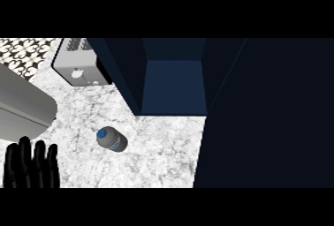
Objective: Pick up the bottled water, place it into the cabinet and close the cabinet
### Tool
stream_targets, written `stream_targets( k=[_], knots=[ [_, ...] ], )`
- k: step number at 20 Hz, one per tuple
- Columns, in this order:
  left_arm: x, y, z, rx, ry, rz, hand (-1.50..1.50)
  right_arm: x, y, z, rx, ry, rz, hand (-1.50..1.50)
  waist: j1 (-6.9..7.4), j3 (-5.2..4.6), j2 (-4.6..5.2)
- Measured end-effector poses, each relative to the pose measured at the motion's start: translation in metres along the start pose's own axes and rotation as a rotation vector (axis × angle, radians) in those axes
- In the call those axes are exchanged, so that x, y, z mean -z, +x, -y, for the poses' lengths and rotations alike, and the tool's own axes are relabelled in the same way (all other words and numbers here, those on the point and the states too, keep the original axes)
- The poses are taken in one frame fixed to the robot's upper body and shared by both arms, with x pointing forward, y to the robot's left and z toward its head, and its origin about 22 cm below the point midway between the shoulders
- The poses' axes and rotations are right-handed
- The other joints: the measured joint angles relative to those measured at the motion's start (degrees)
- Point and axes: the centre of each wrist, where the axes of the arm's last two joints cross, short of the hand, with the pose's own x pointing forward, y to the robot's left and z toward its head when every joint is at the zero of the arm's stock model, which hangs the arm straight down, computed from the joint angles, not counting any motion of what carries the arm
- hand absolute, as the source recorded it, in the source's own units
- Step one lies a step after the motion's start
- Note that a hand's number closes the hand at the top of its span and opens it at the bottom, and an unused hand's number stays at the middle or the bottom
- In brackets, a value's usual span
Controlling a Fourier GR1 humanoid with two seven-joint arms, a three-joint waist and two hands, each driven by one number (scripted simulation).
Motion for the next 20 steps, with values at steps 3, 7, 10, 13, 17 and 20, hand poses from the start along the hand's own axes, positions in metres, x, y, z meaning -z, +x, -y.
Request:
stream_targets(
  k=[3,7,10,13,17,20],
  knots=[
    [0.001,-0.002,-0.002,0.023,0.007,-0.004,-1.5,0.0,-0.001,-0.005,0.014,0.005,-0.005,-1.5,-0.11,-0.02,0.03],
    [0.001,-0.004,-0.004,0.042,0.018,-0.007,-1.5,-0.002,-0.001,-0.008,0.012,0.01,-0.006,-1.5,-0.19,-0.04,0.06],
    [0.009,-0.004,-0.005,0.058,0.032,0.007,-1.5,0.001,0.001,-0.014,0.026,0.012,-0.006,-1.5,-0.37,-0.08,0.14],
    [0.013,-0.005,-0.005,0.068,0.036,0.007,-1.5,-0.001,0.001,-0.013,0.013,0.009,-0.008,-1.5,-0.5,-0.08,0.18],
    [0.017,-0.009,-0.005,0.094,0.049,0.032,-1.5,0.001,0.0,-0.015,0.005,0.002,-0.009,-1.5,-0.43,-0.1,0.25],
    [0.027,-0.011,-0.004,0.092,0.069,0.044,-1.5,0.001,0.002,-0.016,0.0,0.007,-0.013,-1.5,-0.61,-0.11,0.29]
  ],
)
